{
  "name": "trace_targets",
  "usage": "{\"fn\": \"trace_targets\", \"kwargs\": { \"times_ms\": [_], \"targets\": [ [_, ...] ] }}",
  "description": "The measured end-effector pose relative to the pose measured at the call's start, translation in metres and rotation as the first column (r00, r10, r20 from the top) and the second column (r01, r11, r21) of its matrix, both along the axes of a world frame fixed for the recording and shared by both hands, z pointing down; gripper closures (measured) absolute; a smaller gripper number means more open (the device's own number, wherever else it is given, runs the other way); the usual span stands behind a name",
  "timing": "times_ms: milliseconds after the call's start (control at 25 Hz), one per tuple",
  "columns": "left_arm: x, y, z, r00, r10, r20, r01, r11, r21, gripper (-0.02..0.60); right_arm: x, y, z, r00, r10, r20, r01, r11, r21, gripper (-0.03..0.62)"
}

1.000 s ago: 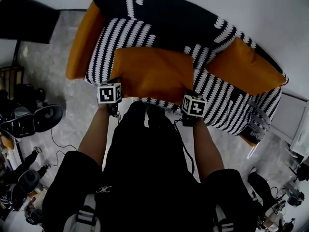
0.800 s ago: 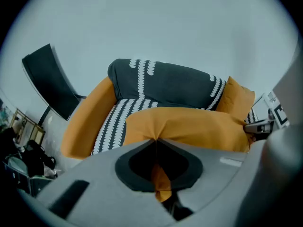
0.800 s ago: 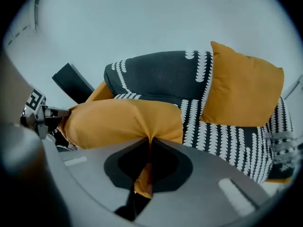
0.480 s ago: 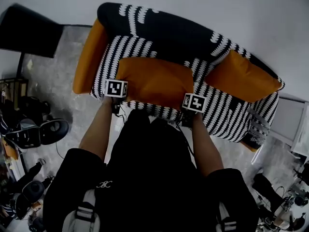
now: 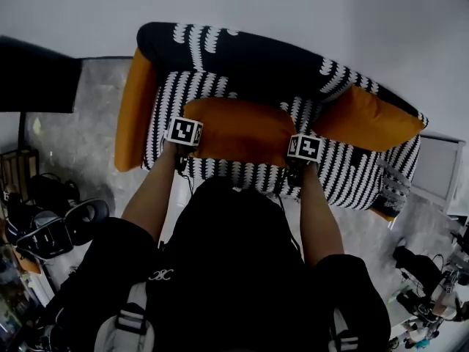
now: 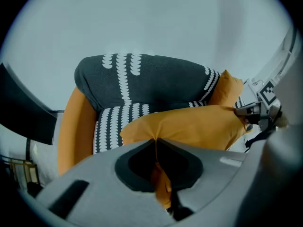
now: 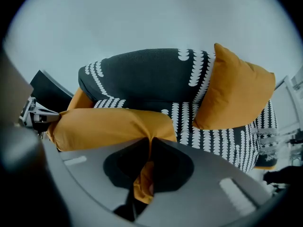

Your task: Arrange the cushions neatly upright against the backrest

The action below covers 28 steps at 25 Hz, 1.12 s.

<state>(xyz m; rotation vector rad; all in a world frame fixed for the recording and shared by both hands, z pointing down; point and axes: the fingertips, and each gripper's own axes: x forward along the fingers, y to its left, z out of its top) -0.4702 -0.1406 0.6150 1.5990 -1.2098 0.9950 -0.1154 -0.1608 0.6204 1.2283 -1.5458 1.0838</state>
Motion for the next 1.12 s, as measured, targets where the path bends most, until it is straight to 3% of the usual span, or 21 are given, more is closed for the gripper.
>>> {"fn": "trace_targets", "kwargs": {
  "times_ms": [160,280,360,440,520,600,680,800,920,1040,1120],
  "targets": [
    [0.005,-0.074,0.02,0.999,0.042,-0.017,-0.042,0.999,-0.01,0.563,0.007,-0.077,0.016,0.999,0.007,-0.052,-0.006,1.0,0.019,0.548],
    [-0.005,-0.109,0.03,0.998,0.06,0.004,-0.06,0.998,-0.01,0.563,0.007,-0.126,0.005,0.993,0.023,-0.118,-0.004,0.986,0.164,0.51],
    [-0.019,-0.127,0.031,0.996,0.083,0.034,-0.083,0.997,-0.004,0.565,-0.002,-0.153,-0.024,0.993,0.073,-0.096,-0.036,0.939,0.342,0.506],
    [-0.029,-0.144,0.029,0.994,0.103,0.045,-0.104,0.995,0.009,0.563,-0.016,-0.171,-0.061,0.993,0.121,-0.005,-0.103,0.868,0.485,0.512],
    [-0.037,-0.158,0.029,0.991,0.115,0.067,-0.117,0.993,0.013,0.564,-0.02,-0.176,-0.085,0.987,0.154,0.051,-0.157,0.825,0.543,0.563],
    [-0.029,-0.168,0.032,0.993,0.114,0.041,-0.114,0.993,0.009,0.563,-0.017,-0.175,-0.099,0.983,0.168,0.077,-0.182,0.803,0.568,0.586],
    [-0.024,-0.178,0.035,0.994,0.107,0.026,-0.108,0.994,0.009,0.563,-0.019,-0.169,-0.107,0.983,0.159,0.097,-0.186,0.797,0.574,0.586],
    [-0.021,-0.194,0.038,0.997,0.079,-0.005,-0.079,0.997,0.016,0.558,-0.034,-0.153,-0.106,0.986,0.117,0.119,-0.163,0.822,0.546,0.586],
    [-0.037,-0.22,0.041,0.997,0.055,0.06,-0.058,0.996,0.066,0.555,-0.046,-0.136,-0.101,0.988,0.092,0.121,-0.142,0.842,0.52,0.586],
    [-0.053,-0.249,0.03,0.991,-0.009,0.132,-0.014,0.984,0.179,0.543,-0.047,-0.127,-0.096,0.986,0.108,0.129,-0.159,0.848,0.506,0.586],
    [-0.07,-0.268,0.011,0.976,-0.091,0.196,0.03,0.955,0.294,0.552,-0.044,-0.127,-0.095,0.981,0.131,0.141,-0.185,0.843,0.504,0.586]
  ]
}}
